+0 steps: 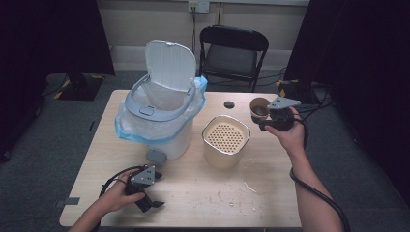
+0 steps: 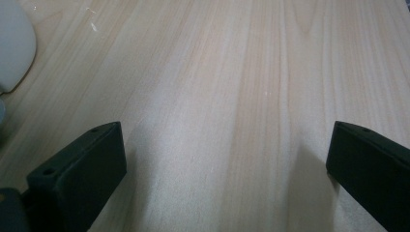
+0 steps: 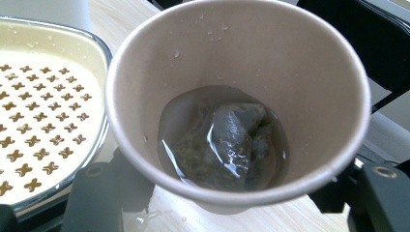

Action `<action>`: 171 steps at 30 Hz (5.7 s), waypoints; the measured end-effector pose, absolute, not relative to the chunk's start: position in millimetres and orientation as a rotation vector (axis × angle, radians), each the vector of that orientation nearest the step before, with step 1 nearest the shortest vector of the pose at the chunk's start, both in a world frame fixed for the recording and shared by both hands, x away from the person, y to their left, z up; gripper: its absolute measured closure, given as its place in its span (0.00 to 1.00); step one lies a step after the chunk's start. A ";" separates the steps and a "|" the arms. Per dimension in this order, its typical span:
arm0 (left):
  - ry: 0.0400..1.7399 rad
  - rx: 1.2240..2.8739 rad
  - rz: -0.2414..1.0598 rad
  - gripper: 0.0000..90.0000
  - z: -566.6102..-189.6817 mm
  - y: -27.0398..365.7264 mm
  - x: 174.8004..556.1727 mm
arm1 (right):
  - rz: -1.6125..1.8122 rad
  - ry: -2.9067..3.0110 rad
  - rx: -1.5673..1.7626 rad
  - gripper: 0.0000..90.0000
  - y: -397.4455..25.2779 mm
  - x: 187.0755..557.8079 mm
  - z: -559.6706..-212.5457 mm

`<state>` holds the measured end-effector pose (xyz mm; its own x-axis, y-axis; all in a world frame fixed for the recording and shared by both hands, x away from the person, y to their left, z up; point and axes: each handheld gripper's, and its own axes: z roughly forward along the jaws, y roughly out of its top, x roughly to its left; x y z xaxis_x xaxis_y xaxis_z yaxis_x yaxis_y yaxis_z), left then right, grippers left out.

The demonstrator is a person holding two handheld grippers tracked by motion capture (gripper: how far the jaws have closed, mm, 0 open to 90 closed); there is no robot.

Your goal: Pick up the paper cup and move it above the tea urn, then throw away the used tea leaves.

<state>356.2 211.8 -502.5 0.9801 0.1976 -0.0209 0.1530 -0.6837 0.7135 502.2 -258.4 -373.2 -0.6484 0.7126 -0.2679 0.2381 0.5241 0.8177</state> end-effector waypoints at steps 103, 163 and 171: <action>0.235 2.334 0.074 0.00 -502.5 211.5 356.8 | 0.400 2.014 0.010 0.37 -195.1 464.4 -330.7; 0.211 2.337 0.088 0.00 -501.8 211.7 358.2 | 0.954 2.159 0.627 0.35 -201.8 475.4 -309.8; 0.211 2.337 0.087 0.00 -501.8 211.7 358.3 | 0.990 2.200 0.636 0.35 -199.0 477.1 -311.1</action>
<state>358.3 211.7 -501.8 0.9839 0.1788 -0.0011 0.1258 -0.6876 0.7151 477.1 -199.0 -311.1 -0.6814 0.6432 -0.3493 0.1649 0.5999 0.7829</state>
